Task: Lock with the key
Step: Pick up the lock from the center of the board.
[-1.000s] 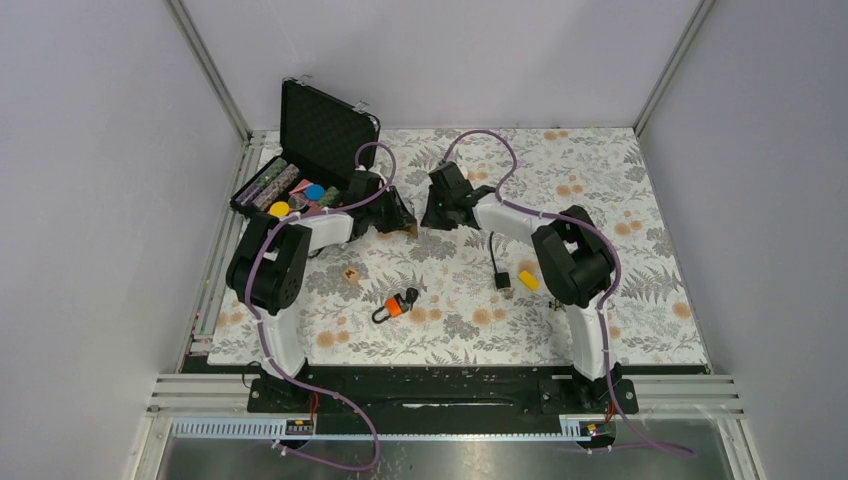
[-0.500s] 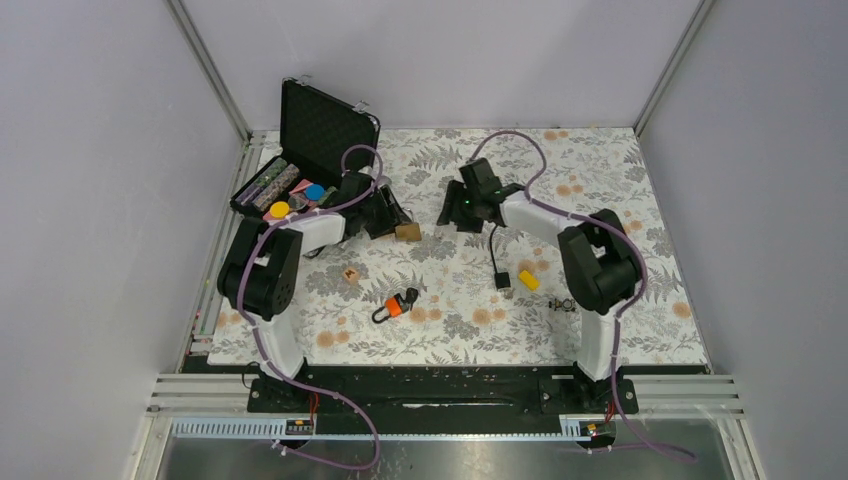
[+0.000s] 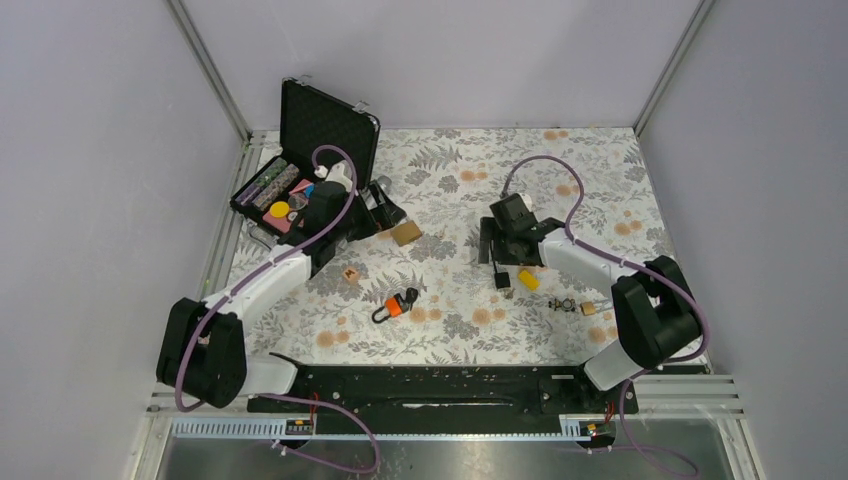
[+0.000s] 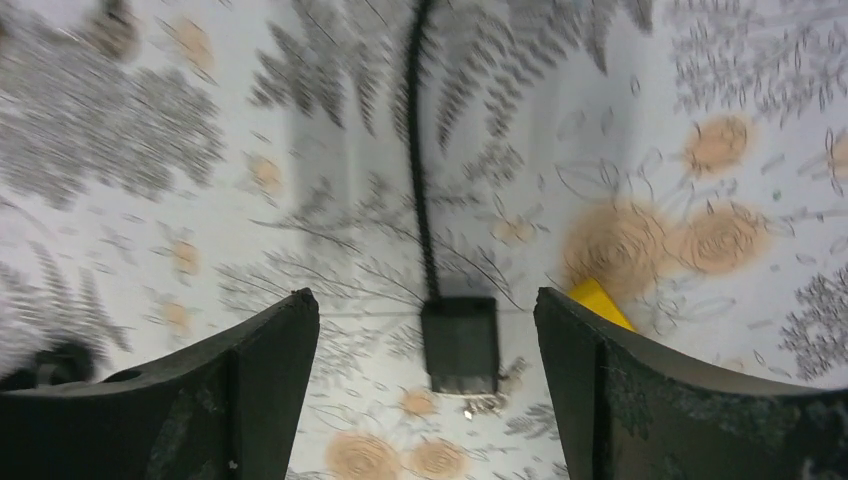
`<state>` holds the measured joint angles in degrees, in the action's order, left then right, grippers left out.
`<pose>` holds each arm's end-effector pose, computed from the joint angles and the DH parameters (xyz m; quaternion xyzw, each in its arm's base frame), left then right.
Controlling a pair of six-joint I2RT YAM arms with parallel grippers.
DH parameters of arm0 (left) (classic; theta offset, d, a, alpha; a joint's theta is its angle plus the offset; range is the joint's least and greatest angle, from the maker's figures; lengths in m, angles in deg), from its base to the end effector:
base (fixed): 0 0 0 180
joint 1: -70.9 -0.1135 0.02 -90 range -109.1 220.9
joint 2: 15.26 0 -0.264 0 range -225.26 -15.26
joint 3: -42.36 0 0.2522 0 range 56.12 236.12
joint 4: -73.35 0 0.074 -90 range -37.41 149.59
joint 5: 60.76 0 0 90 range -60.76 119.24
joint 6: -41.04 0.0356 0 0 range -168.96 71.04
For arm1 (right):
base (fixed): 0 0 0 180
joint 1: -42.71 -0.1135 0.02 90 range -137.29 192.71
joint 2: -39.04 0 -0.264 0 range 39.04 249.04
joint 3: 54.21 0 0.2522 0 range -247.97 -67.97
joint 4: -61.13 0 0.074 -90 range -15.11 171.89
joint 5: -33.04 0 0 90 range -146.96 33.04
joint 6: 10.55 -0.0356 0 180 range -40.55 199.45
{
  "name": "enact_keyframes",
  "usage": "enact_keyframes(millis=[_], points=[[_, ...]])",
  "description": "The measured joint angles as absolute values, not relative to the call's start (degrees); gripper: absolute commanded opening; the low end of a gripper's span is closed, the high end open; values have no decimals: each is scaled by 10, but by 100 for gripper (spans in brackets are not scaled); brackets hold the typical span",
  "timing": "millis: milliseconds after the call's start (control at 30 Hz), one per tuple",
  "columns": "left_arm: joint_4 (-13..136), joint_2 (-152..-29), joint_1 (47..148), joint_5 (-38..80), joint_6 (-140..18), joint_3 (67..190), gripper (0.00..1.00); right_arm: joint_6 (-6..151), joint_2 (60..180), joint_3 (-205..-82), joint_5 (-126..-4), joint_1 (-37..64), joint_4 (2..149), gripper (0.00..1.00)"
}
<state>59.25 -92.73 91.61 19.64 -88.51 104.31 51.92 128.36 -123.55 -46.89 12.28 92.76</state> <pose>0.2791 -0.1118 0.2498 -0.0995 0.8566 -0.3141 0.3971 0.2805 0.1575 0.2058 0.0050 0.9412 0.0862 0.3267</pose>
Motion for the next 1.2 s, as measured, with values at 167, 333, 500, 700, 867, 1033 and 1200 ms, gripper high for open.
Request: enact_keyframes(millis=[167, 333, 500, 700, 867, 1033, 1200], points=[[592, -872, 940, 203, -882, 1009, 99, 542, 1283, -1194, -469, 123, 956, 70], [592, -844, 958, 205, -882, 992, 99, 569, 1315, -1196, -482, 122, 965, 63], [592, -838, 963, 206, -883, 986, 99, 586, 1354, -1225, -486, 118, 977, 44], [601, -829, 976, 209, -891, 971, 99, 585, 1361, -1234, -489, 114, 984, 23], [636, -830, 1026, 209, -903, 951, 99, 544, 1332, -1209, -536, 113, 954, 23], [694, -862, 1101, 204, -914, 946, 99, 409, 1214, -1109, -620, 107, 840, 25], [750, -935, 1159, 189, -925, 946, 96, 275, 1141, -1036, -652, 88, 732, 26]])
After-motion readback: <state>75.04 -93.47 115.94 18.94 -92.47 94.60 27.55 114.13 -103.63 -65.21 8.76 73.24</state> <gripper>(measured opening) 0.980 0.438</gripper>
